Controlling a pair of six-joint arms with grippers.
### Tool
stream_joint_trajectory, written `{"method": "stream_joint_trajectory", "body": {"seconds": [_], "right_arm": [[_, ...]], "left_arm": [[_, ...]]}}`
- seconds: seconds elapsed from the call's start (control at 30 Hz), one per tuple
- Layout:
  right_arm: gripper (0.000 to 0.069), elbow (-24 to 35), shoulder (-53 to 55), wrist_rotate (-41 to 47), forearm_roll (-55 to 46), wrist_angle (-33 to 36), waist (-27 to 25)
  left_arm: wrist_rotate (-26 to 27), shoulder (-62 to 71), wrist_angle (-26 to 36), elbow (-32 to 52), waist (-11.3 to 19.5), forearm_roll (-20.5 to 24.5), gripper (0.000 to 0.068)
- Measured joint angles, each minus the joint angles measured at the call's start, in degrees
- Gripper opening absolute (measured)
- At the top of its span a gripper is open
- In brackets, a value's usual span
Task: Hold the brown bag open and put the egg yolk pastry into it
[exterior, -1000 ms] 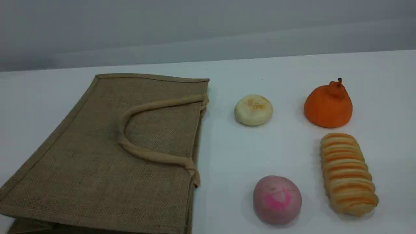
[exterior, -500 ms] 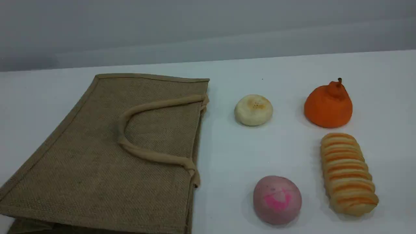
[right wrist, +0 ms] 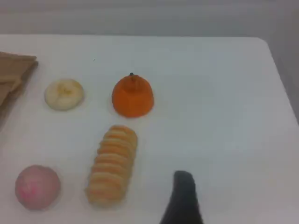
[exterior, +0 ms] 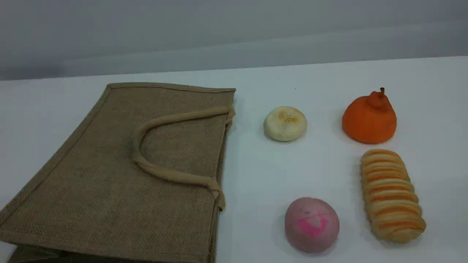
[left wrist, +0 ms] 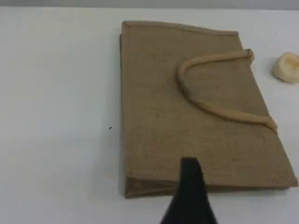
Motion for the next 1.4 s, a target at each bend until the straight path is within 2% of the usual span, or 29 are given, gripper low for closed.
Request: {"method": "stream_joint_trajectory", "body": {"seconds": [0.33, 0.43, 0.63, 0.8, 0.93, 1.2, 1.4], "right_arm": [[0.0499, 0.0, 0.0, -0.2, 0.2, 0.0, 0.0], [0.0499, 0.0, 0.0, -0.7, 0.2, -0.3, 0.0], [0.0499, -1.4, 1.6, -3.6, 2.1, -2.6, 0.0], [0.0499, -3.5, 10.3, -6.4, 7.0, -8.1, 0.0], [0.0499, -3.9, 18.6, -10.9, 14.7, -13.8, 0.0], [0.0499, -3.9, 37.3, -23.7, 32.4, -26.2, 0.0], [0.0499, -3.9, 49.8, -31.0, 42.2, -32.6, 0.0]], "left_arm": [[0.4, 0.0, 0.0, -0.2, 0.0, -0.1, 0.0496], [1.7, 0.2, -1.6, -1.4, 0.0, -0.1, 0.0496], [0.8, 6.0, -4.7, -4.4, 0.0, 0.1, 0.0496], [0.8, 16.2, -7.5, -8.3, 0.0, 1.1, 0.0496], [0.4, 25.9, -9.4, -10.8, 0.0, 1.7, 0.0496], [-5.0, 44.5, -21.0, -10.8, 0.0, 1.8, 0.0496], [-6.3, 58.5, -28.7, -11.9, 0.0, 1.5, 0.0496]]}}
